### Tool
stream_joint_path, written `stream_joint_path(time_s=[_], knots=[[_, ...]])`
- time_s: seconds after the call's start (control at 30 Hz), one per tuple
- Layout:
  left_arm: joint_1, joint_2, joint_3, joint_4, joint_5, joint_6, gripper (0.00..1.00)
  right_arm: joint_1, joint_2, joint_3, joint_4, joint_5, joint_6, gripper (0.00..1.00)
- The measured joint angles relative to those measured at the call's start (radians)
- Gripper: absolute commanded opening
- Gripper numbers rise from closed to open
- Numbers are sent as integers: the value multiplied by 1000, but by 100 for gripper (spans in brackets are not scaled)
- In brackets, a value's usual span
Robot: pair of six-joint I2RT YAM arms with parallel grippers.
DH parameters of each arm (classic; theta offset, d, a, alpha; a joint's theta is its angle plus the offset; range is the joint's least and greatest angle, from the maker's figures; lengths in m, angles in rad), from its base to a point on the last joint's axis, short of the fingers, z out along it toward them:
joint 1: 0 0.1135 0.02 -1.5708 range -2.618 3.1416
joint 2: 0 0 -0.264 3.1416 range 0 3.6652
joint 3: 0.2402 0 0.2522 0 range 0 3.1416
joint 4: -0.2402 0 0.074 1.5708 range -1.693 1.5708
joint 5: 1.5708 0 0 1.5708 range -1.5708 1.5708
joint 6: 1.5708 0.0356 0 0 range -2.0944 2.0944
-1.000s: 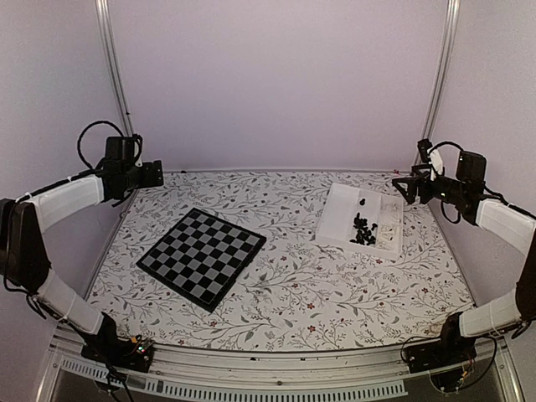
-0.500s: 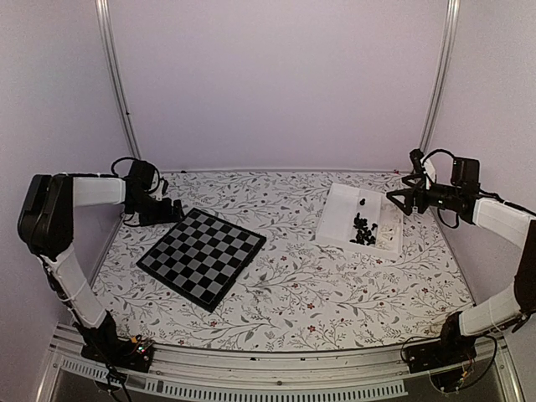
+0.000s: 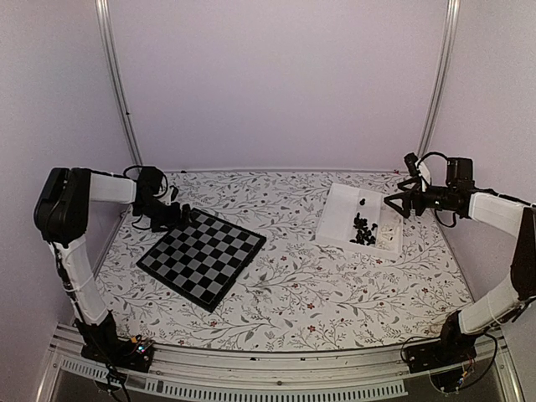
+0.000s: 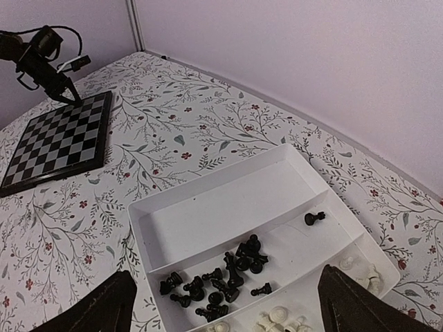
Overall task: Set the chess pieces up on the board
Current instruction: Move the chessboard to the center of the board.
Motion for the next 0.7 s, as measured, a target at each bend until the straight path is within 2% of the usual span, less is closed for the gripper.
stream_joint_path(time_s=[0.23,0.5,0.7], knots=[[-67,77,76,60,51,-13,99,0,13,16,-38,-33,-14,93],[-296,253,323,58,37,11,99,2,17,27,-52,-56,-22,93],[-409,301,404,18,79,44,97,2,17,27,-58,-62,-23,93]])
